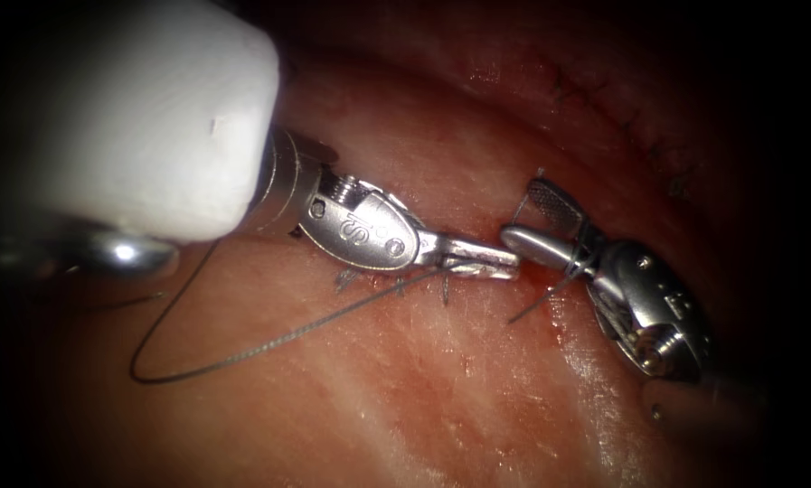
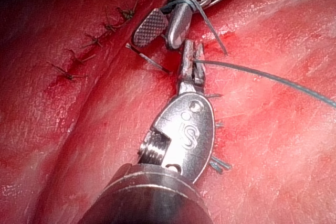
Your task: Wound Closure
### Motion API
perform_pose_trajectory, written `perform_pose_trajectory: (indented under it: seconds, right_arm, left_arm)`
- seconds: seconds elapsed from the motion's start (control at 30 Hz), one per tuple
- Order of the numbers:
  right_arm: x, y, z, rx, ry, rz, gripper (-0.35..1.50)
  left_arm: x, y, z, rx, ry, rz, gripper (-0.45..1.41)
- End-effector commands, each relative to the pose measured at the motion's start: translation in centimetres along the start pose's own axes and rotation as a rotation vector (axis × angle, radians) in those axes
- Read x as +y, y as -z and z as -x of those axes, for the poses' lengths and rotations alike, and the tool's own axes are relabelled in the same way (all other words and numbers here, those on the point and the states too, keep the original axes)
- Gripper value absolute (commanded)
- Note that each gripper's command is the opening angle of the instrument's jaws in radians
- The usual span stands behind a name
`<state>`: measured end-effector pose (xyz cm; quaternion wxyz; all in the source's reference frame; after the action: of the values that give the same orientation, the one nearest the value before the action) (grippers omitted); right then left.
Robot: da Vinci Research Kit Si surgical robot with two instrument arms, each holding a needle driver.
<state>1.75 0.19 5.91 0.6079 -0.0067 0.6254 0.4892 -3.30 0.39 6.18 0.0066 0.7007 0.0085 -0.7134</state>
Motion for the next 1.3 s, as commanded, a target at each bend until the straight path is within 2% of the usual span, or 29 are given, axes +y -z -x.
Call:
perform_pose_trajectory:
  seconds: [0.03, 0.23, 0.5, 0.6, 0.77, 1.0, 1.17, 1.3]
  right_arm:
    - [0.03, -0.03, 0.1, -0.01, -0.01, 0.017, 0.56]
    - [0.15, -0.01, 0.2, -0.033, -0.047, 0.082, 0.61]
    - [0.17, -0.02, 0.26, -0.082, -0.089, 0.087, 0.63]
    - [0.21, -0.07, 0.26, -0.085, -0.117, 0.092, 0.76]
    - [0.28, -0.2, 0.28, -0.09, -0.159, 0.075, 0.83]
    - [0.18, -0.28, 0.33, -0.102, -0.185, 0.039, 0.78]
    - [0.1, -0.18, 0.5, -0.169, -0.185, 0.03, 0.76]
    - [0.09, -0.17, 0.55, -0.171, -0.188, 0.023, 0.63]
  left_arm:
    - [0.05, -0.05, 0.06, 0.001, 0.002, 0.002, -0.45]
    - [0.03, -0.08, 0.06, -0.002, 0.003, 0.002, -0.45]
    - [-0.01, -0.11, 0.05, -0.001, 0.0, 0.0, -0.45]
    - [-0.01, -0.11, 0.05, -0.001, 0.0, 0.0, -0.45]
    - [0.0, -0.11, 0.04, 0.001, 0.0, 0.002, -0.45]
    - [0.01, -0.1, 0.03, 0.001, 0.0, 0.003, -0.45]
    - [0.03, -0.04, 0.02, 0.004, 0.0, 0.007, -0.45]
    - [0.03, -0.04, 0.01, 0.004, 0.0, 0.007, -0.45]
